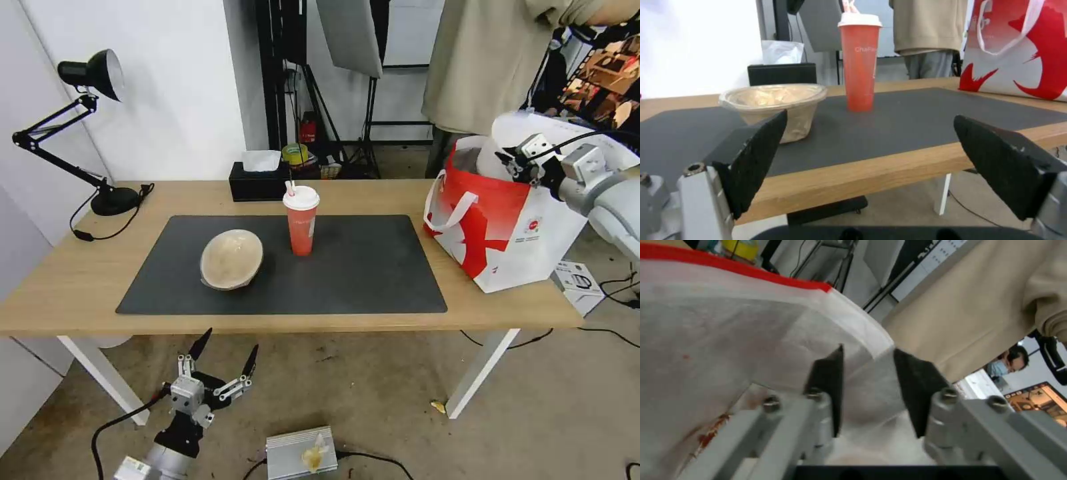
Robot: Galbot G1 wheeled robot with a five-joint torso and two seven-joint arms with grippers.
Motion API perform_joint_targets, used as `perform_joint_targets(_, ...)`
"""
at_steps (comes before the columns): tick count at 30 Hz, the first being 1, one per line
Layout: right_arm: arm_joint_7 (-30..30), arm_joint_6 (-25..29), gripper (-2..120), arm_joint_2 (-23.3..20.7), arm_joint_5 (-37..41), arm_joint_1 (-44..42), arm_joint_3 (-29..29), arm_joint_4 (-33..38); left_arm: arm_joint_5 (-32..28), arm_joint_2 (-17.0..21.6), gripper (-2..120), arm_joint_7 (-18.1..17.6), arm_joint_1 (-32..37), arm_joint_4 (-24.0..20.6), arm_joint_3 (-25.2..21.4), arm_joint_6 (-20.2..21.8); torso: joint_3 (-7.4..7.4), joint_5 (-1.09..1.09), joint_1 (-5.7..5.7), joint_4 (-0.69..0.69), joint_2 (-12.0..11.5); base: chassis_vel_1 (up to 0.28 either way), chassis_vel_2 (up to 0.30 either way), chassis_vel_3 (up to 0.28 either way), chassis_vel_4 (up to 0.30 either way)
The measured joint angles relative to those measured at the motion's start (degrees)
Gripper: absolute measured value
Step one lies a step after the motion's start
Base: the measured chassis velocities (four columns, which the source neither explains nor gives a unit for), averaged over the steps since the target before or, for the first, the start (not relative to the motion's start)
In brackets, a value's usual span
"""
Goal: Pick up the trash from the table and place it into the takeout bag.
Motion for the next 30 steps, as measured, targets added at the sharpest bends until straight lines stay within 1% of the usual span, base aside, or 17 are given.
perform_joint_targets(1,0.00,0.00,34,0.00,0.00,0.00,0.00,0.00,0.00,0.00,100,0.00,0.00,0.00,0.00,0.00,0.00,0.00,0.00,0.00,0.00,0.000,0.000,0.000,0.000)
perform_joint_targets(5,0.13,-0.06,53,-0.02,0.01,-0.04,0.00,0.21,0.00,0.06,100,0.00,0.02,-0.02,-0.05,0.02,0.00,0.00,0.00,0.00,0.00,0.000,0.000,0.000,0.000)
perform_joint_targets(7,0.18,-0.07,55,-0.03,0.02,-0.05,0.00,0.26,0.00,0.07,100,0.00,0.02,-0.04,-0.05,0.02,0.00,0.00,0.00,0.00,0.00,0.000,0.000,0.000,0.000)
perform_joint_targets(10,0.29,-0.12,73,-0.07,0.06,-0.06,0.03,0.32,0.00,0.09,100,0.00,0.03,-0.08,-0.09,0.04,0.00,0.00,0.00,0.00,0.00,0.000,0.000,0.000,0.000)
perform_joint_targets(11,0.29,-0.12,73,-0.07,0.06,-0.06,0.03,0.32,0.00,0.09,100,0.00,0.03,-0.08,-0.09,0.04,0.00,0.00,0.00,0.00,0.00,0.000,0.000,0.000,0.000)
perform_joint_targets(12,0.33,-0.14,76,-0.07,0.08,-0.06,0.10,0.34,-0.01,0.10,100,0.00,0.06,-0.08,-0.10,0.05,0.00,0.00,0.00,0.00,0.00,0.000,0.000,0.000,0.000)
perform_joint_targets(13,0.39,-0.15,82,-0.08,0.12,-0.08,0.24,0.39,-0.01,0.12,100,0.00,0.09,-0.09,-0.11,0.09,0.00,0.00,0.00,0.00,0.00,0.000,0.000,0.000,0.000)
perform_joint_targets(14,0.39,-0.15,82,-0.08,0.12,-0.08,0.24,0.39,-0.01,0.12,100,0.00,0.09,-0.09,-0.11,0.09,0.00,0.00,0.00,0.00,0.00,0.000,0.000,0.000,0.000)
perform_joint_targets(17,0.90,-0.18,96,-0.17,0.52,-0.22,0.66,0.80,-0.09,0.29,100,-0.10,0.11,-0.23,-0.16,0.22,0.00,0.00,0.00,0.00,0.00,0.000,0.000,0.000,0.000)
perform_joint_targets(22,2.80,-0.18,100,-0.46,2.64,-0.73,1.14,2.36,-1.07,1.30,100,-1.52,0.26,-0.42,-0.06,0.23,0.00,0.01,0.00,0.00,0.00,0.000,0.000,0.000,0.000)
perform_joint_targets(26,3.98,-0.19,100,-0.83,3.98,-1.06,1.63,3.63,-1.50,1.87,100,-2.06,0.55,-0.67,-0.22,0.26,0.00,0.00,0.00,0.00,0.00,0.000,0.000,0.000,0.000)
perform_joint_targets(27,5.14,-0.19,100,-1.12,5.14,-1.35,2.12,4.71,-1.89,2.08,100,-2.59,0.69,-0.72,-0.23,0.27,0.00,0.00,0.00,0.00,0.00,0.000,0.000,0.000,0.000)
perform_joint_targets(28,8.49,0.42,100,-2.25,9.60,-3.69,4.79,7.85,-3.08,2.12,100,-3.88,0.94,-0.70,0.16,-0.27,0.00,0.00,0.00,0.02,0.00,0.000,0.000,0.000,0.000)
perform_joint_targets(29,8.49,0.42,100,-2.25,9.60,-3.69,4.79,7.85,-3.08,2.12,100,-3.88,0.94,-0.70,0.16,-0.27,0.00,0.00,0.00,0.02,0.00,0.000,0.000,0.000,0.000)
perform_joint_targets(30,9.38,1.15,100,-2.72,10.87,-4.94,6.15,8.89,-3.23,2.12,100,-4.25,0.99,-0.71,0.35,-0.37,0.00,-0.01,0.00,0.01,0.00,0.000,0.000,0.000,0.000)
